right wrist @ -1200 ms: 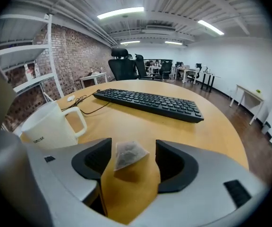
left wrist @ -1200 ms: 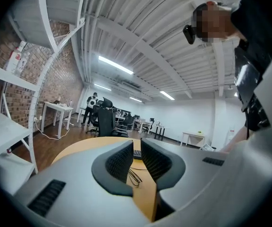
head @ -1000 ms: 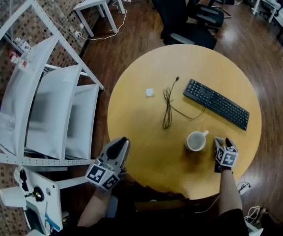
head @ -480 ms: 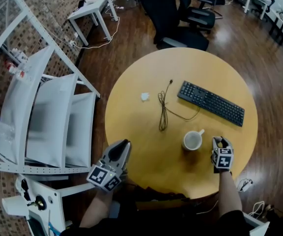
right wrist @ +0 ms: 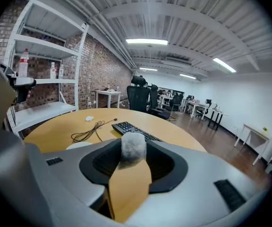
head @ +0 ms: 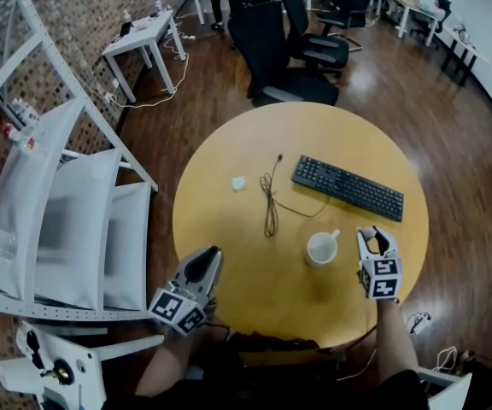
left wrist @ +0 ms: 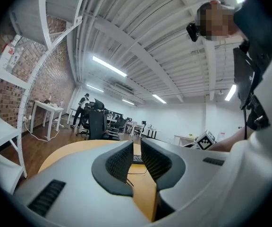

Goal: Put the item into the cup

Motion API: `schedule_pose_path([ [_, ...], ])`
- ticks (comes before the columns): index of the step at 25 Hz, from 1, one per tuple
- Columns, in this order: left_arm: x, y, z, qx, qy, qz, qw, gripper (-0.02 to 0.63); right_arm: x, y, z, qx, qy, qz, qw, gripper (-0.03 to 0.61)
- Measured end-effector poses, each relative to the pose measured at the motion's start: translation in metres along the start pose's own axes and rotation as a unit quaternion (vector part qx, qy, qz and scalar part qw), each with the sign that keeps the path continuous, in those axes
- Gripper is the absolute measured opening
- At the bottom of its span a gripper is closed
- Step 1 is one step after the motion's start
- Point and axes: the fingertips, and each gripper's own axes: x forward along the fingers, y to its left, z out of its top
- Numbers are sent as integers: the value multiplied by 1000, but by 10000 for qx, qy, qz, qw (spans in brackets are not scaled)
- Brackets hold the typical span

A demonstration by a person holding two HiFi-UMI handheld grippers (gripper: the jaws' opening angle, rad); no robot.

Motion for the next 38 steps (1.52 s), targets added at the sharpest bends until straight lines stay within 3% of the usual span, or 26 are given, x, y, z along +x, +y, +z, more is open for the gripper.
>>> schedule_pose_path([
  [8, -21, 12, 1, -88, -167, 79, 9998, 44, -17, 64, 34, -634, -356, 541, 9959, 163],
  [14, -32, 17, 2, -167, -262, 146, 9994, 44, -11, 94, 30, -606, -257, 702, 9954, 166],
  [20, -43, 25, 7, -110, -306, 207, 9993, 44, -3, 100, 22, -402, -172, 828, 9956, 229],
  [24, -47, 32, 7, -133, -320, 289, 9990, 44, -9, 96, 25, -225, -290, 800, 9961, 229],
  [33, -35, 32, 6, -117, -290, 188, 9993, 44, -67, 43, 32, 976, -1001, 507, 9889, 224],
  [38, -26, 34, 7, -104, -291, 112, 9995, 44, -91, 13, 22, 1027, -1202, 70, 9874, 141],
])
